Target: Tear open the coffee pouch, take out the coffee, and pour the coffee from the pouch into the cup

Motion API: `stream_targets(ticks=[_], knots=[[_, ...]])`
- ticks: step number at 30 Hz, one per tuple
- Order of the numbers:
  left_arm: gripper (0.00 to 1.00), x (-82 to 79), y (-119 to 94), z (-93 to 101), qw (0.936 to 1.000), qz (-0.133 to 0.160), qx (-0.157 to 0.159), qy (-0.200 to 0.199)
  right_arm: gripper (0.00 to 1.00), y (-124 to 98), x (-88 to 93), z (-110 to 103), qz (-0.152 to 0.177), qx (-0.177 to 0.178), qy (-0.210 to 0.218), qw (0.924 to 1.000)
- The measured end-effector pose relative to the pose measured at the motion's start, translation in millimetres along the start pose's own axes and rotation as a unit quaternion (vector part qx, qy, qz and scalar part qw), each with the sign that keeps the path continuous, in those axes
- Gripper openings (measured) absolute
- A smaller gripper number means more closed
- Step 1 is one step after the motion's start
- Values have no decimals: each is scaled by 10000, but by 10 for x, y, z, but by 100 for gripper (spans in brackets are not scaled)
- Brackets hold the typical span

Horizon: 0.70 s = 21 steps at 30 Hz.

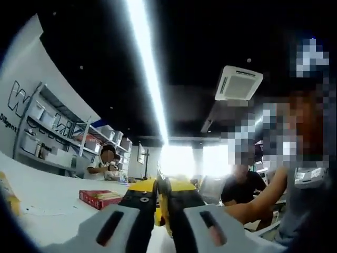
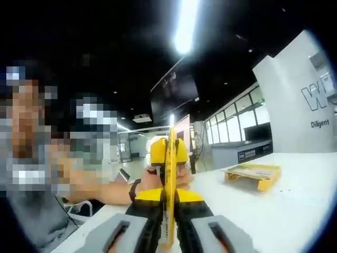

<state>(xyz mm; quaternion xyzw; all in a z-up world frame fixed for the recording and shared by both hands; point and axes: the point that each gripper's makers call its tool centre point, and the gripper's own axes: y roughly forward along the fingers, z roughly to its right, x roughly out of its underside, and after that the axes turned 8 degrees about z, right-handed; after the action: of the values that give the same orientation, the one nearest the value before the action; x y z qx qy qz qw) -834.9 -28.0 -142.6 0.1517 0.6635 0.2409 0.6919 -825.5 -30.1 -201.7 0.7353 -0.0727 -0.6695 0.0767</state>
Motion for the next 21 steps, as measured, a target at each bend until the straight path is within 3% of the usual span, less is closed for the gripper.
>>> stream_targets(ticks=[7, 11, 17, 21], knots=[[9, 64, -48, 15, 9987, -498, 27, -101, 22, -84, 33, -15, -206, -95, -63, 9997], [9, 171, -57, -9, 9953, -925, -102, 268, 22, -103, 80, 9, -357, -45, -88, 9993], [9, 344, -38, 40, 9901, -1371, -16, 304, 18, -86, 124, 39, -516, 29, -154, 9985], [9, 416, -27, 84, 9882, -1503, 50, 295, 15, -94, 119, 30, -489, 31, -115, 9987]])
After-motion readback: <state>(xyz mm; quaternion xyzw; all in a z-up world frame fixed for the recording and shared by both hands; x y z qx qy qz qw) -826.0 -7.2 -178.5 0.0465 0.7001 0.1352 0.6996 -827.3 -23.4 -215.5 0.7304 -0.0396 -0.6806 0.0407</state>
